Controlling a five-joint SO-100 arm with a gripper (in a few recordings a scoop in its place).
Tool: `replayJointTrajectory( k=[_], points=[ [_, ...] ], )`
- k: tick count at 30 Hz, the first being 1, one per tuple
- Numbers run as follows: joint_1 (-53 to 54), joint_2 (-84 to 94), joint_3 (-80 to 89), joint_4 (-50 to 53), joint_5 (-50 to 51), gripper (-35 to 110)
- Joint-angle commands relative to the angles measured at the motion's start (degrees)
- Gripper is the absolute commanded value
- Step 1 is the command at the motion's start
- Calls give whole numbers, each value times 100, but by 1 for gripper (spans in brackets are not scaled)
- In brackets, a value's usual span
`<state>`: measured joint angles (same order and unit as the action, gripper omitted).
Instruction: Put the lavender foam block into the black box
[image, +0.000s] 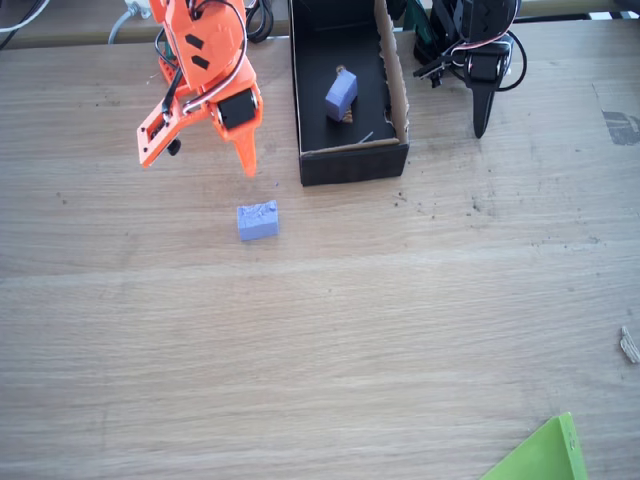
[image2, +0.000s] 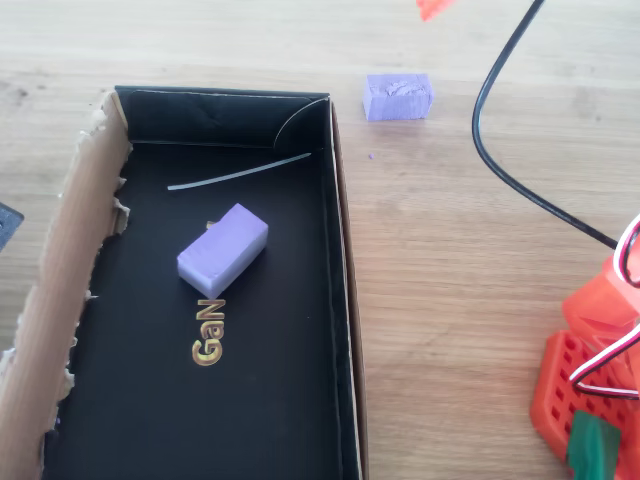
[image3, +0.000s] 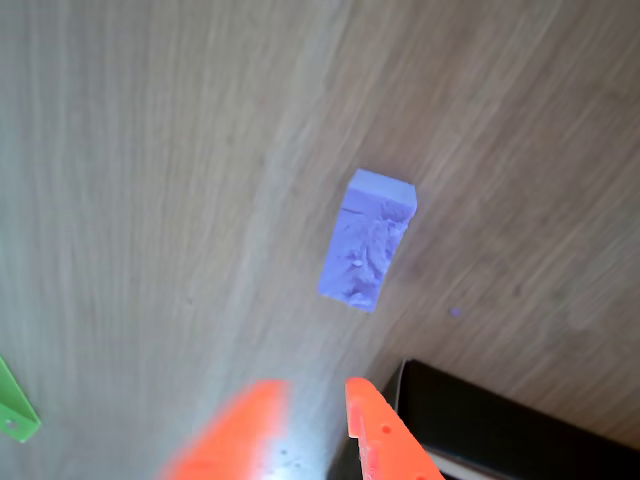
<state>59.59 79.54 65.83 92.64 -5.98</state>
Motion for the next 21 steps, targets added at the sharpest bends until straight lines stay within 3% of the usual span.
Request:
replayJointTrajectory(
  k=[1, 6, 21],
  points=[
    [0, 176, 62, 35, -193, 42],
    [-18, 193, 62, 88, -220, 55],
    [158, 0, 149, 62, -97, 54]
  ],
)
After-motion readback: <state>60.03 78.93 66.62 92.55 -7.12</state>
